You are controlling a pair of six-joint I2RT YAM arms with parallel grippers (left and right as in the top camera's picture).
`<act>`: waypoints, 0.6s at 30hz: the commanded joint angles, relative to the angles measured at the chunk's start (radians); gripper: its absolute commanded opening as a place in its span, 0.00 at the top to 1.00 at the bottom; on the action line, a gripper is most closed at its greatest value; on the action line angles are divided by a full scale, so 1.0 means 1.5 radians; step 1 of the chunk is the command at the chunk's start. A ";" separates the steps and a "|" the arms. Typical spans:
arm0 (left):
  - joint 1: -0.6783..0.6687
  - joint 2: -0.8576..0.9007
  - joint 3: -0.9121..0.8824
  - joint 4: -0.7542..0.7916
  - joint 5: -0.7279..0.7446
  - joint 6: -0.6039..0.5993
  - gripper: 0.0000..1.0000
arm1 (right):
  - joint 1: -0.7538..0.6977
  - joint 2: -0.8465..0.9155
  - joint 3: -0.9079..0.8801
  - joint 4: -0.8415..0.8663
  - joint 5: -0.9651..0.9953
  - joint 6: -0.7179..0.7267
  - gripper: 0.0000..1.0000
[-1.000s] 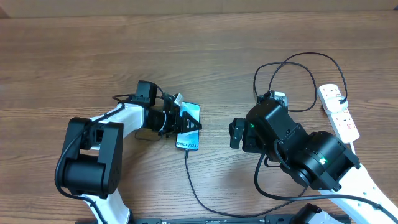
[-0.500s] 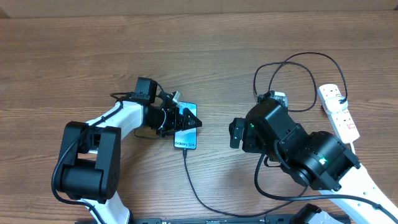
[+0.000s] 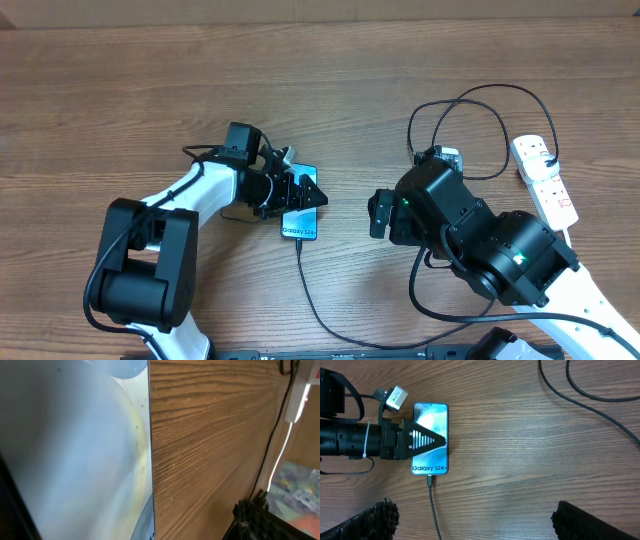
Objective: Plug charger to phone and switch on socket
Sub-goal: 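Lower the phone flat onto the table with the left gripper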
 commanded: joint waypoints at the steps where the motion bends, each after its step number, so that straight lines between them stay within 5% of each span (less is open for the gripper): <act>1: -0.005 0.067 -0.040 -0.013 -0.217 -0.023 0.15 | -0.002 -0.006 0.014 0.006 0.010 0.005 0.00; 18: -0.018 0.067 -0.028 -0.049 -0.328 -0.088 0.14 | -0.002 -0.006 0.014 0.005 0.010 0.005 0.00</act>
